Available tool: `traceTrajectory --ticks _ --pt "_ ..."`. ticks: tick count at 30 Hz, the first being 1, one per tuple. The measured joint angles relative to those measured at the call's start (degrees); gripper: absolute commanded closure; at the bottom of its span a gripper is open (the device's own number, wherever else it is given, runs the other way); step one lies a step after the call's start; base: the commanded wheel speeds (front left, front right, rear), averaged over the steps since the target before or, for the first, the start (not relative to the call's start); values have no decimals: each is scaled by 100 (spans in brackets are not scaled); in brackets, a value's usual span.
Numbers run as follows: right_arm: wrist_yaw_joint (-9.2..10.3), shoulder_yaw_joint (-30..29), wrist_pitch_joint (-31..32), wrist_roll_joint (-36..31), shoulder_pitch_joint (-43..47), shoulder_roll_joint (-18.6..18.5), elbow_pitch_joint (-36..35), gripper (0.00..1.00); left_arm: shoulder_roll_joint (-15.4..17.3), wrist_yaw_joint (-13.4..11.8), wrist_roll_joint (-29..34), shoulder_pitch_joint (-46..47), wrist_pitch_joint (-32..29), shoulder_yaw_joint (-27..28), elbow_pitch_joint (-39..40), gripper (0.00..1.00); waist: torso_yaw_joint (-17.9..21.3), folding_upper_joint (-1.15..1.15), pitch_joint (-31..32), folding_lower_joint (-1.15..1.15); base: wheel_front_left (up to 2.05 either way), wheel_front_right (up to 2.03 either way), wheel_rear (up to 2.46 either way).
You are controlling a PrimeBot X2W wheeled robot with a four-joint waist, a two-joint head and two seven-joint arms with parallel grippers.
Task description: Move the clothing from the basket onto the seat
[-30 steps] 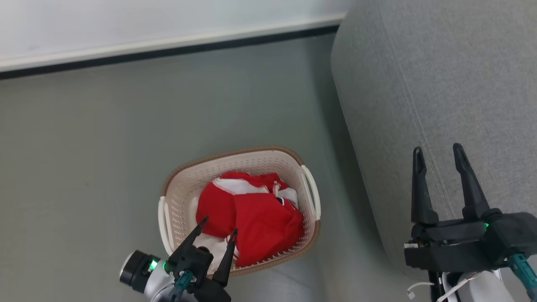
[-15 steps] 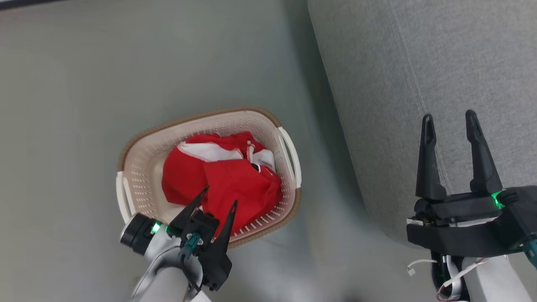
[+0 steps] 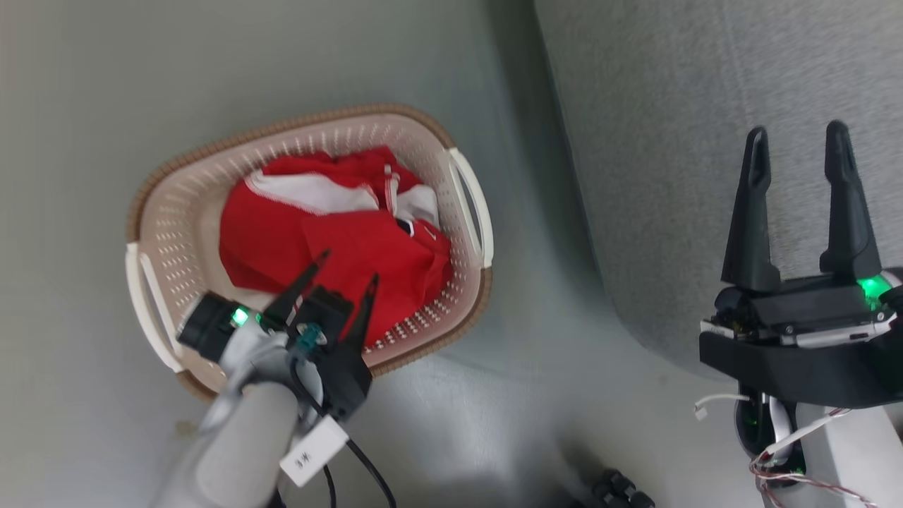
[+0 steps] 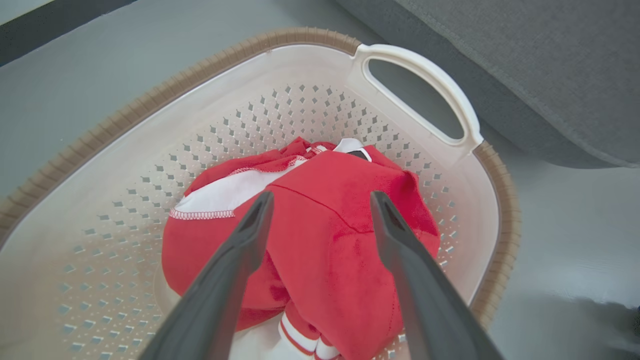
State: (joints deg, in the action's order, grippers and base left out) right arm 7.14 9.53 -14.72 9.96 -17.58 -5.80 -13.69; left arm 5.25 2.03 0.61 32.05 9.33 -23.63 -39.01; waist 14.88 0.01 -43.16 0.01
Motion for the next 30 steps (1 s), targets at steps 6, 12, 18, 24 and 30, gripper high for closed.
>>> traceTrajectory --ticks 6,12,18,24,30 --pt "0 -31 0 0 -254 44 -99 0 120 -9 53 395 -25 96 -145 0 49 0 -459 0 0 0 0" --pt "-1 -45 0 0 -461 93 -51 0 167 -57 57 623 -22 134 -421 0 88 0 -894 0 0 0 0" --pt "-2 -53 0 0 -561 112 23 0 177 -259 102 785 -7 221 -634 0 104 0 -1079 0 0 0 0" --pt "-10 -47 0 0 -634 132 93 0 176 -313 104 922 36 247 -833 7 113 -1 -1132 0 0 0 0" --pt "-18 -93 0 -3 -649 151 270 0 98 -257 105 1035 118 149 -1042 100 119 -1 -1114 -1 0 0 0"
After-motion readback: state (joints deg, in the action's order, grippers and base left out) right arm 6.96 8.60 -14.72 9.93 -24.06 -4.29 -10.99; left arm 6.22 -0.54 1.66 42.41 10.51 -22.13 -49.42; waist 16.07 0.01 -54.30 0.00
